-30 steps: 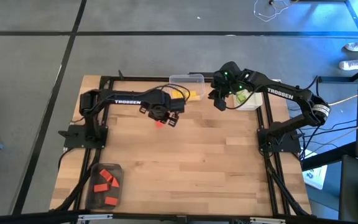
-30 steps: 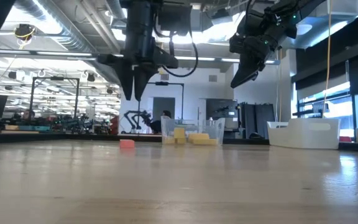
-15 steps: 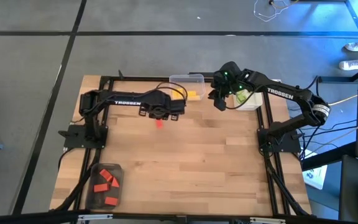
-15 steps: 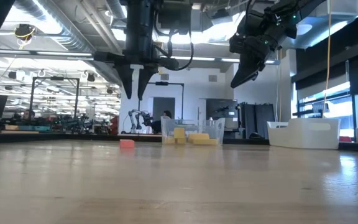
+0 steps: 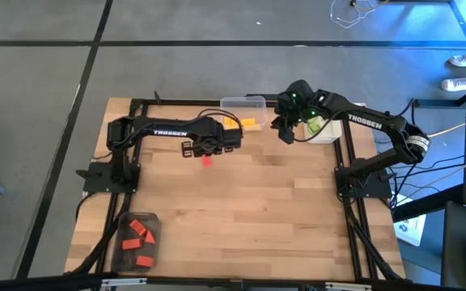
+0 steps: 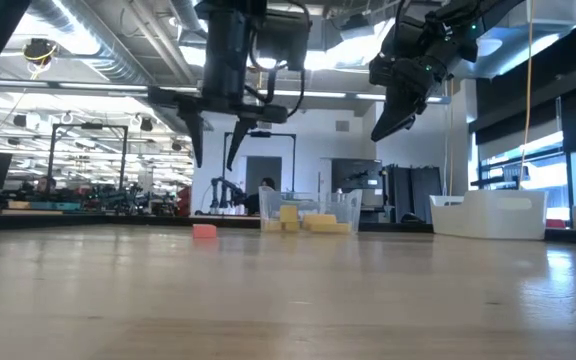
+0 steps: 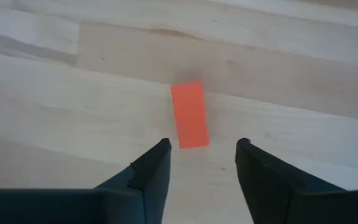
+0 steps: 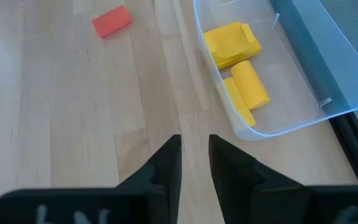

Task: Sort & place blocks by color
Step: Put the orange rectangular block into the black bin

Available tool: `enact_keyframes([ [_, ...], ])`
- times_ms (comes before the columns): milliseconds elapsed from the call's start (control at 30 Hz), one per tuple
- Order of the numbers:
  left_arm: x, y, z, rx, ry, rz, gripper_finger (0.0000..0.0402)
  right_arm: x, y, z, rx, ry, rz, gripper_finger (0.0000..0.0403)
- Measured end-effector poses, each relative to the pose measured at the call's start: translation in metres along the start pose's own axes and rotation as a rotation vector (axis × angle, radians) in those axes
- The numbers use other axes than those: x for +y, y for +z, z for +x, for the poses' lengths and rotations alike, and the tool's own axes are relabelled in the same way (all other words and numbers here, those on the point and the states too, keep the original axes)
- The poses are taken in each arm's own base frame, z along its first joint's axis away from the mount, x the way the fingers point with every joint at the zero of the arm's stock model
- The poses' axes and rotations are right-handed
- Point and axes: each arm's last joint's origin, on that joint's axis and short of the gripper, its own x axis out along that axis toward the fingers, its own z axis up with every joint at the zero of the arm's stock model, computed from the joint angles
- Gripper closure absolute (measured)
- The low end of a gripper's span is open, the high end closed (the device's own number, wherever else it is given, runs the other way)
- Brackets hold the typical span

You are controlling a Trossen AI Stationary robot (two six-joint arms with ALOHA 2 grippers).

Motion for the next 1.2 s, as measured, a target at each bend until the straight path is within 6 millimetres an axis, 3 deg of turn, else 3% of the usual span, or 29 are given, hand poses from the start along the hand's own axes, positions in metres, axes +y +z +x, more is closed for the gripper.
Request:
enact_keyframes([
  [233,-0.001,-0.004,0.028,0.023,0.048,-0.030,0.0203,0.000,0.000,0.000,0.000,0.000,0.000,0.0321],
  [467,0.002,-0.002,0.058,0.135,0.075,-0.085,0.0202,0.000,0.000,0.000,-0.003,-0.001,-0.001,0.0321],
  [800,0.011,-0.007,0.089,0.151,0.017,-0.109,0.0203,0.000,0.000,0.000,-0.003,-0.001,-0.001,0.0321],
  [1200,0.011,-0.007,0.095,0.125,-0.016,-0.117,0.0209,0.000,0.000,0.000,-0.004,-0.001,-0.001,0.0321],
])
